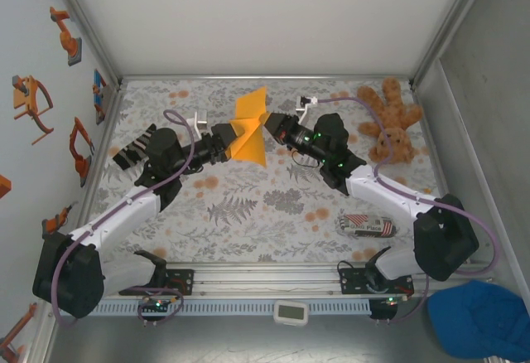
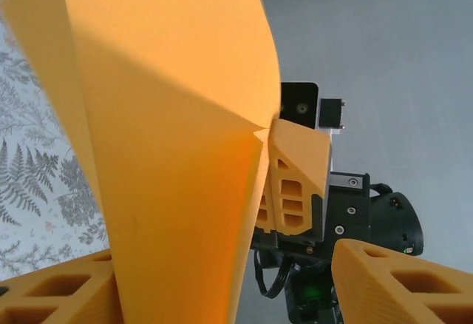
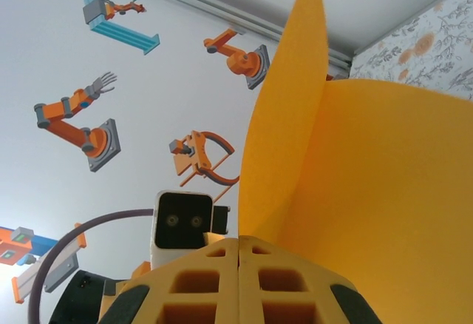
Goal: Fold a paper plane with a square sheet of paper (pick it up from the middle)
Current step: Turn over the paper at the center of the table.
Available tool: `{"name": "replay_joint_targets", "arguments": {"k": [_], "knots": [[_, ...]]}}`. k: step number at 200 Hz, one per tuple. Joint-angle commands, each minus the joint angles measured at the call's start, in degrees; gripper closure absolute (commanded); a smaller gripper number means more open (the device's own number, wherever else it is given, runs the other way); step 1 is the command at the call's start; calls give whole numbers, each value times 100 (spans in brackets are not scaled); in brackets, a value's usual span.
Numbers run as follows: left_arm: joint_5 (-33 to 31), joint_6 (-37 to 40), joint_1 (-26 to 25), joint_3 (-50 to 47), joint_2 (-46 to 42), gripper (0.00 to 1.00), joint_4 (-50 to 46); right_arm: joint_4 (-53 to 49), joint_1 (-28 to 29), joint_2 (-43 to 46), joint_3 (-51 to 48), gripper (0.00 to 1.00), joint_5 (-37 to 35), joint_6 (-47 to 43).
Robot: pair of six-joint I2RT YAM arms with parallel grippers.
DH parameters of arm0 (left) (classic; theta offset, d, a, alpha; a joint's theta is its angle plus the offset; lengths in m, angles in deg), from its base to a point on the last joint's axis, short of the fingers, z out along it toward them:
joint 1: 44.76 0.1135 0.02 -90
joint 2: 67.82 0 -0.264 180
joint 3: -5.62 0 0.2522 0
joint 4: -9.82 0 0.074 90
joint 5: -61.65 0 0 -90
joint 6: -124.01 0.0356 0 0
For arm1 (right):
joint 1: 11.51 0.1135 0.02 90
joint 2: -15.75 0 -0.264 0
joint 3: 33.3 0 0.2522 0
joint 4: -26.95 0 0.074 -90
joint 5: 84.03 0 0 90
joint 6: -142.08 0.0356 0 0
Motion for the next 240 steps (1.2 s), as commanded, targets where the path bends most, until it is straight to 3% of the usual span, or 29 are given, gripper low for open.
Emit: {"name": "replay_joint_targets", "arguments": {"k": [1,111,128,144,169,192,215,240], "knots": [[0,-145,66,-54,-33,41,371,265,-52,74,-39,98,74,65],[-31,-216,169,-123,103,85,655,323,-109,31,-215,96,68,69],[-42,-83,167,-117,89,90,524,139,-131,63,-246,87,20,-11],[-53,163,167,-72,56,93,171,-299,-131,212,-255,71,-196,-264],[-200,910,180,100,-123,93,-911,-1878,-131,704,-128,50,-949,-997],[-859,2272,145,584,-412,93,-2974,-3238,-135,1191,-10,41,-1819,-1560],[-2368,3591,-129,1207,-557,93,-4916,-4361,-149,1572,101,36,-2668,-1909],[-4103,4389,-529,1807,-350,93,-6356,-5025,-149,1861,137,35,-3261,-2137]]}}
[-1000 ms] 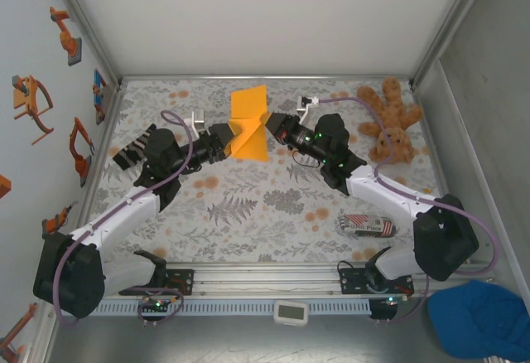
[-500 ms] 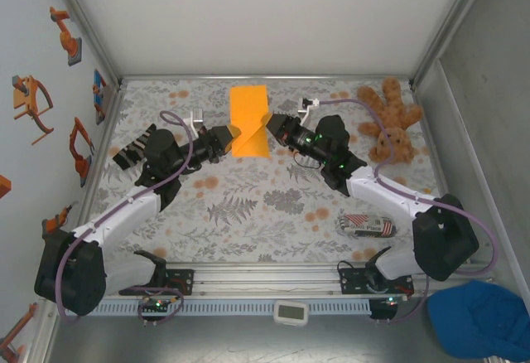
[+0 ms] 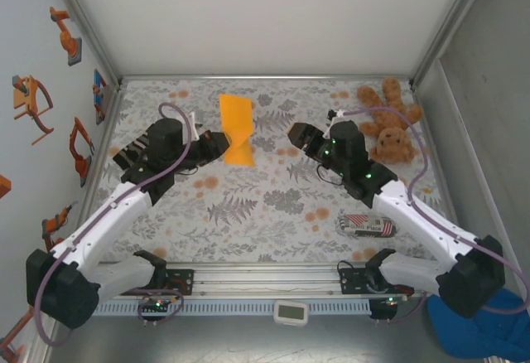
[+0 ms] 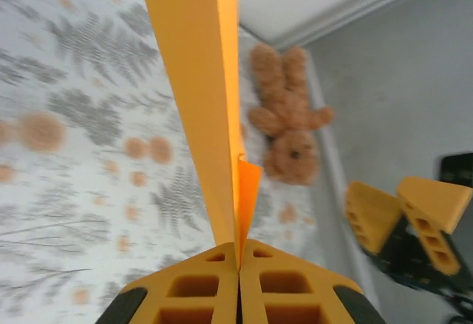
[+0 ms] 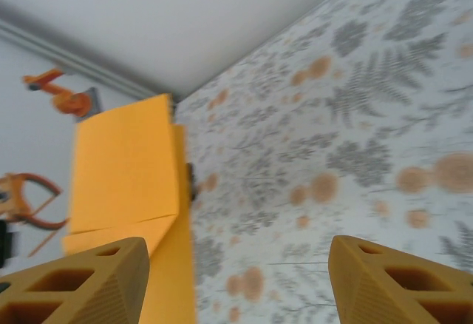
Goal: Fold a paper plane with a square sheet of paper (pick it up from the middle)
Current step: Turn over the paper at the center of the table.
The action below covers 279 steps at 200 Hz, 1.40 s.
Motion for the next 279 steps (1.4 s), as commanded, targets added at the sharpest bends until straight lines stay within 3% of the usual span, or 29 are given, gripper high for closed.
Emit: {"name": "replay_joint_targets", "arguments": {"k": [1,55,94,123,151,183,238,279], "knots": [[-2034,1510,-313,547,81,93,-2245,-1293,-28,238,212,35,-1080,-540],[-5190,2026,-1091,1324,1272,91,-3728,-2141,-28,470,268,36,-2033,-579],[-6278,1938,-1571,1758,2513,90,-4060,-2264,-28,469,250,37,-2205,-503],[-6625,1714,-1882,2214,3569,90,-4267,-2363,-28,514,197,38,-2314,-397],[-5975,1562,-2026,2515,4353,89,-4092,-2516,-28,634,27,38,-2419,-150],[-4634,1477,-2052,2600,4822,86,-3533,-2457,-28,921,-377,39,-2337,267],[-2603,1321,-1938,2541,4735,56,-2737,-2431,-29,1020,-752,40,-2175,523],[-1002,781,-1392,1818,3717,39,-1765,-2139,-28,802,-778,39,-1886,357]]}}
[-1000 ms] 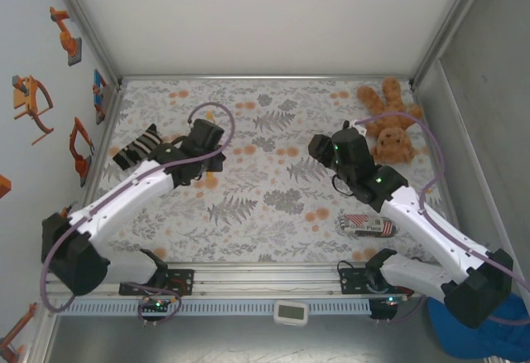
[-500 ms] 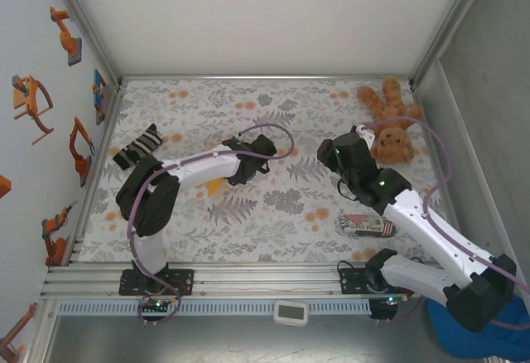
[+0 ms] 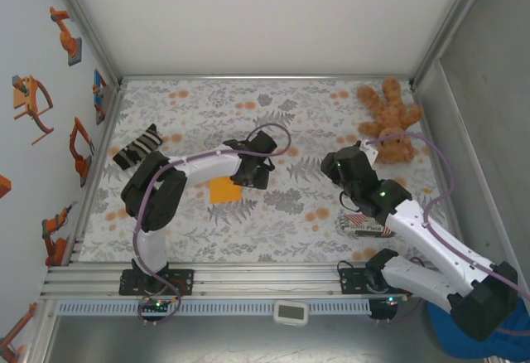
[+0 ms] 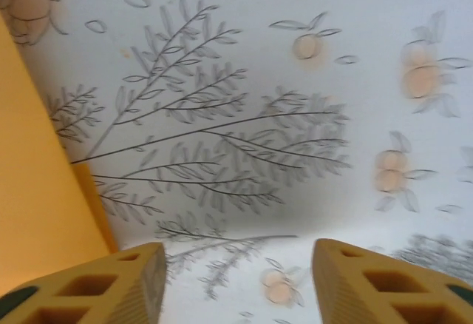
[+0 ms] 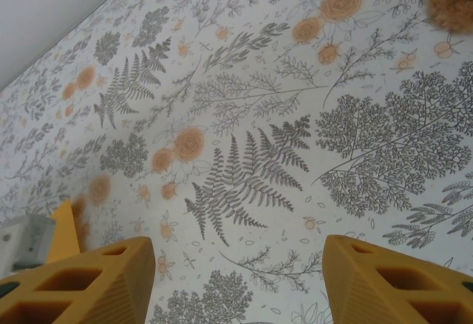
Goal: Fold a paper plane with a square sheet of paper (pick it up from the middle)
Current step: Turn over the paper at the center of the table, then move the paper to the center of the table.
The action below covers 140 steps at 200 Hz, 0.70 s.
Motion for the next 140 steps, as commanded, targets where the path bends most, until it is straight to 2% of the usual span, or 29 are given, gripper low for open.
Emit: {"name": "replay_joint_targets", "arguments": {"k": [1,16,35,66,108,140], "knots": [[1321,-466,373,-400,-866,39,714,278,-28,-154,-68,39,120,8],[1643,-750,708,-817,-1406,32,1049,469,-15,-379,-35,38,348,-126],[1901,-1007,1203,-1300,-2079,30,1264,826,105,-802,103,37,683,-339],[1863,-1193,2027,-1966,-3015,25,1147,1504,546,-1902,668,37,1256,-621],[1750,-1332,3047,-2703,-3919,17,889,2562,1134,-3855,1761,50,2412,-602],[1934,-1392,3544,-3074,-4211,14,874,2941,1367,-5198,2665,61,3155,-429]]}}
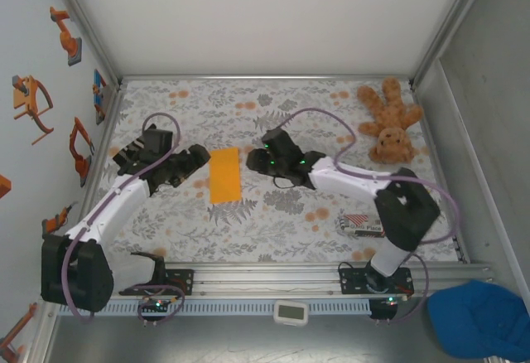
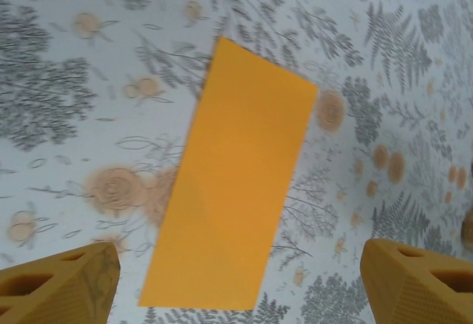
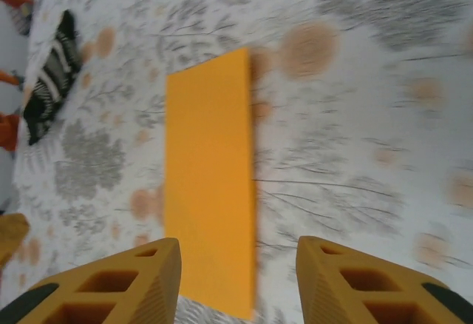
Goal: Fold a paper plane with a square sheet of paper (pick it up from the middle)
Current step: Move the paper to the center of the table.
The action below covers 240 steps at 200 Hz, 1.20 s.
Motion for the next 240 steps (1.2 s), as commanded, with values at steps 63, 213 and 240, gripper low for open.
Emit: {"name": "replay_joint_targets", "arguments": {"k": [63,213,240], "knots": [[269,41,427,-365,-217,4,-96,144,173,-2184,1726,65,1082,142],[1251,325,46,-228,415,4,202,-545,-334,-724,-771,65,559,-898],[1377,148,-334,-244,519,4,384,-270,-389,234,-1104,67,661,-484]]}}
